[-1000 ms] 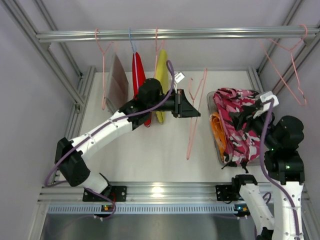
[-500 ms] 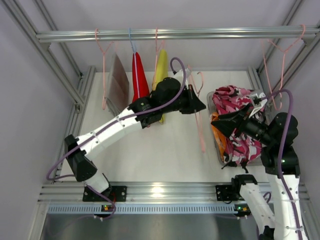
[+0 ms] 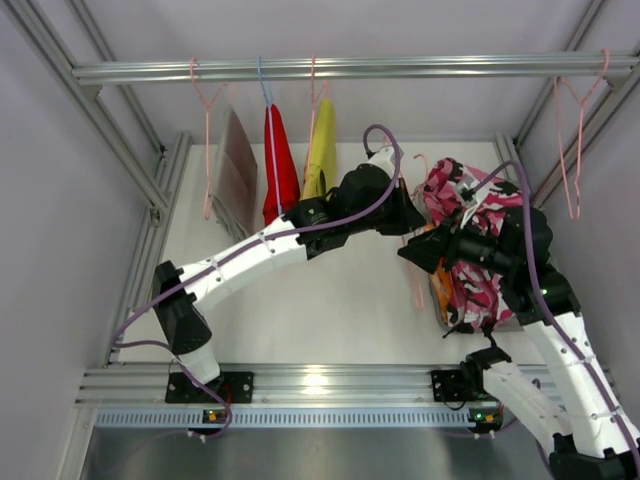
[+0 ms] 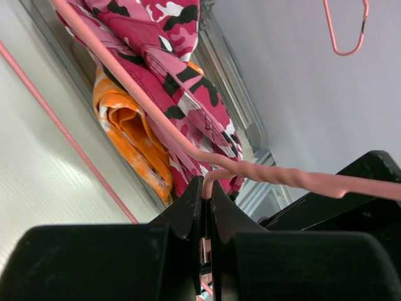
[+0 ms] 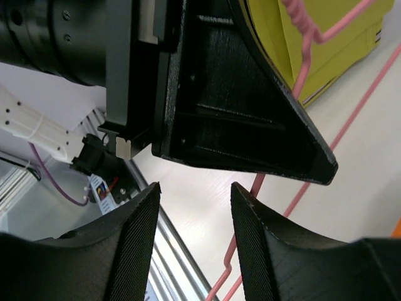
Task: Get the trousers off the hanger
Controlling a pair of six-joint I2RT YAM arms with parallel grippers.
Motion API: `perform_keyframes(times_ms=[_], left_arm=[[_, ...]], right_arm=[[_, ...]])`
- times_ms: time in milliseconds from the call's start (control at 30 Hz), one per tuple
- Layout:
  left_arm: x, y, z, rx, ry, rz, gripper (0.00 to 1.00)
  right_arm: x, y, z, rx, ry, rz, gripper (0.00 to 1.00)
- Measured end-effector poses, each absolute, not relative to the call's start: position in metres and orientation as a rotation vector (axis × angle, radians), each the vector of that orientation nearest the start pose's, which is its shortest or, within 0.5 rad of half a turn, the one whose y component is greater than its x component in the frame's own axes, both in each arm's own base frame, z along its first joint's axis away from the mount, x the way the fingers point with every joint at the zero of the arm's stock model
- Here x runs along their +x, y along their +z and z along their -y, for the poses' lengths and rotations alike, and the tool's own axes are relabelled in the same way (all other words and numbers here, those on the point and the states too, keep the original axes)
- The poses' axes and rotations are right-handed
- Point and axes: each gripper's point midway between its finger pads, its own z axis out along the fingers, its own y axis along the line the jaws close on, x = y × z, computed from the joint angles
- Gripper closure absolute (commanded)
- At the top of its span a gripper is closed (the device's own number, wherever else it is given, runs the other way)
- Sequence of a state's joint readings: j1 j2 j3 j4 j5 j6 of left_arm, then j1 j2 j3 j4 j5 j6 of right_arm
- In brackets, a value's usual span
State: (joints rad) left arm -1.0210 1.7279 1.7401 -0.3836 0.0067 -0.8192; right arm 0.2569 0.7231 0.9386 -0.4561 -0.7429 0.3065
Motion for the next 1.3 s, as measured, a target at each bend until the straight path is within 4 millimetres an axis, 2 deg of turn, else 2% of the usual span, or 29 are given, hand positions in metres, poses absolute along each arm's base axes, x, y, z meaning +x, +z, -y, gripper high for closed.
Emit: perform_keyframes(times_ms=[100,233,433,533,567,667,800,833,933,967,1033,1067,1100,1167,1200,1267,1300], left_arm=[[0.252,0.317,0.466,0.213,-1.153,-2.138,1.0],[0.251,0.317,0.466,0.215,-1.149,-2.137,1.0],[0.249,0.317,0.467,0.222,-1.152,-2.137,1.0],[0.248,0.317,0.468,0.225,-1.154,-2.138,1.0],[0.248,0.317,0.468,0.227,-1.157,-2.138,1.0],[0.245,0.318,0.469,0.24,-1.174,-2.143,1.0],[0.241,0.321,0.471,0.259,-1.199,-2.142,1.0],[0.24,0.322,0.471,0.261,-1.203,-2.141,1.0],[0.239,0.327,0.473,0.265,-1.219,-2.129,1.0],[0.24,0.328,0.473,0.267,-1.217,-2.127,1.0],[0.24,0.327,0.473,0.267,-1.215,-2.125,1.0],[0.241,0.328,0.472,0.267,-1.216,-2.125,0.94],[0.241,0.329,0.473,0.267,-1.219,-2.121,0.89],[0.239,0.33,0.473,0.284,-1.229,-2.119,0.76],[0.238,0.331,0.474,0.291,-1.238,-2.117,0.66],[0.238,0.333,0.475,0.298,-1.26,-2.112,0.54],[0.238,0.334,0.475,0.3,-1.27,-2.105,0.28]], right_arm=[[0.193,0.309,-0.184,-0.501,1.045,-1.826,0.54],[0.193,0.312,-0.179,-0.491,1.004,-1.803,0.55],[0.18,0.337,-0.156,-0.475,0.837,-1.674,0.52],[0.175,0.346,-0.148,-0.483,0.78,-1.644,0.44],[0.175,0.343,-0.148,-0.489,0.776,-1.657,0.38],[0.183,0.327,-0.15,-0.497,0.778,-1.728,0.32],[0.199,0.299,-0.154,-0.496,0.771,-1.833,0.32],[0.202,0.293,-0.155,-0.497,0.769,-1.853,0.33],[0.207,0.274,-0.157,-0.503,0.767,-1.909,0.56],[0.207,0.271,-0.16,-0.505,0.781,-1.919,0.68],[0.202,0.271,-0.166,-0.531,0.82,-1.914,0.78],[0.199,0.273,-0.17,-0.542,0.843,-1.905,0.97],[0.197,0.274,-0.172,-0.549,0.864,-1.899,1.0],[0.199,0.273,-0.169,-0.513,0.851,-1.905,1.0],[0.199,0.273,-0.169,-0.507,0.855,-1.909,1.0],[0.196,0.274,-0.17,-0.509,0.864,-1.901,1.0],[0.196,0.276,-0.169,-0.499,0.858,-1.898,1.0]])
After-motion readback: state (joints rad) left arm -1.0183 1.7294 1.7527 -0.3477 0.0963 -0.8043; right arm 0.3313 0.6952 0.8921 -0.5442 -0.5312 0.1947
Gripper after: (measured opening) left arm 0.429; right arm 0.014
